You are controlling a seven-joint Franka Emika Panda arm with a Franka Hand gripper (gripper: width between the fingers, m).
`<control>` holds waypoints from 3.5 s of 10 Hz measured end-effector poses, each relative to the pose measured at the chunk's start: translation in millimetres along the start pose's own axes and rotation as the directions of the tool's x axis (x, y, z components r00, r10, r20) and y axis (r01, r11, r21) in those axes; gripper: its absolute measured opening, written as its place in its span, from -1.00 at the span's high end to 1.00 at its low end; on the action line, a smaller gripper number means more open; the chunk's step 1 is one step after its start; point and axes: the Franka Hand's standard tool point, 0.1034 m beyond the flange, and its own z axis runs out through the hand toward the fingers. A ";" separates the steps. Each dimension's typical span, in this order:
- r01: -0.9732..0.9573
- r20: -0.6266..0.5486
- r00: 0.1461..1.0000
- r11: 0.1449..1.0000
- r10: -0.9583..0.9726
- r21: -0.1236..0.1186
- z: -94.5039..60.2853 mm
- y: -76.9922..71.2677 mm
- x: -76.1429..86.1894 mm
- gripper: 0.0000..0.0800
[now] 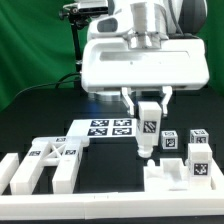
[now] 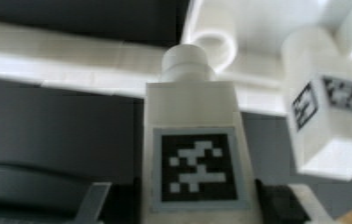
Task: Assemble chair
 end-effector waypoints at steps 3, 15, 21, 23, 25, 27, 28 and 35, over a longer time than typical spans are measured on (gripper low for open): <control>0.007 0.035 0.999 1.000 -0.007 0.021 8.3 -4.1 21.5 0.29; -0.008 0.049 0.999 0.999 0.006 0.033 26.5 9.8 14.7 0.29; -0.002 0.063 0.998 0.999 0.000 0.041 52.7 -5.3 4.7 0.29; 0.001 0.014 1.000 1.000 -0.002 0.025 56.2 -2.6 6.3 0.29; 0.005 -0.041 0.999 1.000 -0.005 0.009 56.1 -3.3 5.8 0.29; 0.005 -0.040 0.999 1.000 -0.005 0.010 56.2 -3.3 5.7 0.29; 0.005 -0.039 0.999 1.000 -0.005 0.010 56.4 -3.2 5.4 0.10; 0.005 -0.039 0.999 1.000 -0.005 0.009 56.6 -3.2 5.2 -0.62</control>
Offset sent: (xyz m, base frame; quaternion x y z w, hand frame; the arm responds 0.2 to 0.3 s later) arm 0.0000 0.0000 0.0000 0.0000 0.0000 0.0000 1.0000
